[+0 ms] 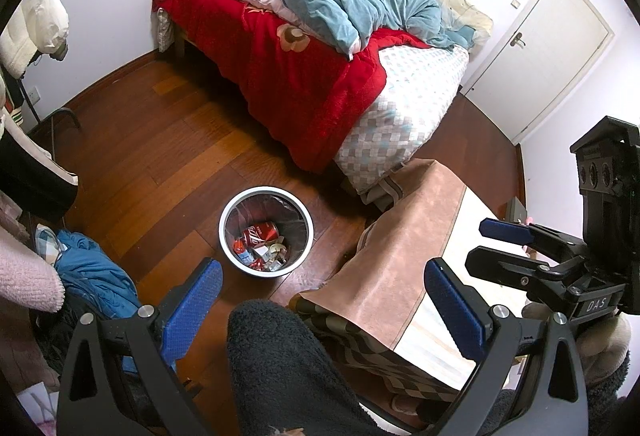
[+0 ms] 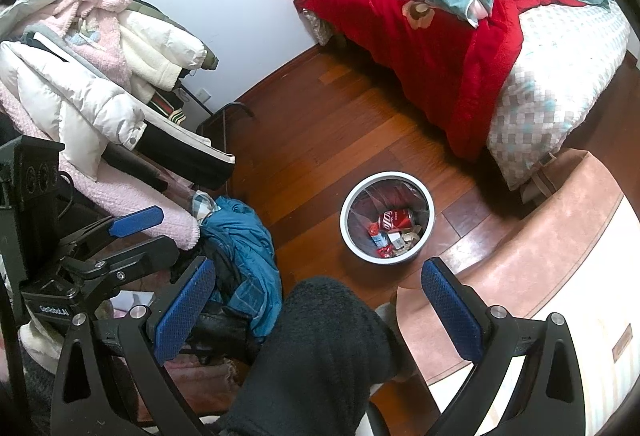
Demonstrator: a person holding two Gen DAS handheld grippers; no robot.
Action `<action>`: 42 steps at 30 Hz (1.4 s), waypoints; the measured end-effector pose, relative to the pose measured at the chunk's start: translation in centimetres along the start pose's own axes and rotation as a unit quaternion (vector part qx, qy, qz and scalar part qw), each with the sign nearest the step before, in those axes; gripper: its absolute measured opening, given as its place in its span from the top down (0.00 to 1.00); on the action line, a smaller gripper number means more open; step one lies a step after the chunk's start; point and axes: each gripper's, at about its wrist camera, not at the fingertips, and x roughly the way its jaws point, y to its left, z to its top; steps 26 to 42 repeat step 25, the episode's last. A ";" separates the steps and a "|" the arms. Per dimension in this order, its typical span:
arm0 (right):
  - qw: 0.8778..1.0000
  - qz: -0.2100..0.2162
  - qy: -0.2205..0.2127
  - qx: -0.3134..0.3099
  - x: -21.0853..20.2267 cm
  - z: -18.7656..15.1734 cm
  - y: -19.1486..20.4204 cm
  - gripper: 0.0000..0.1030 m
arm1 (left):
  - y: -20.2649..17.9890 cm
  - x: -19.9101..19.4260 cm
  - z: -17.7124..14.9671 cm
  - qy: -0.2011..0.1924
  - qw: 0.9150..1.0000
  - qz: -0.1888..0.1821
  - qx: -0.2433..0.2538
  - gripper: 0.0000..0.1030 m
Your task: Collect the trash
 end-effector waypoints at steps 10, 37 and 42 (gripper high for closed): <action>1.000 -0.001 0.002 -0.002 0.1 -0.1 0.5 0.00 | 0.1 -0.1 0.0 -0.001 1.000 0.001 0.001 0.00; 1.000 -0.001 0.000 -0.003 -0.1 -0.2 0.9 0.00 | 0.1 -0.7 0.2 -0.010 1.000 -0.002 -0.003 0.00; 1.000 -0.001 0.000 -0.003 -0.1 -0.2 0.9 0.00 | 0.1 -0.7 0.2 -0.010 1.000 -0.002 -0.003 0.00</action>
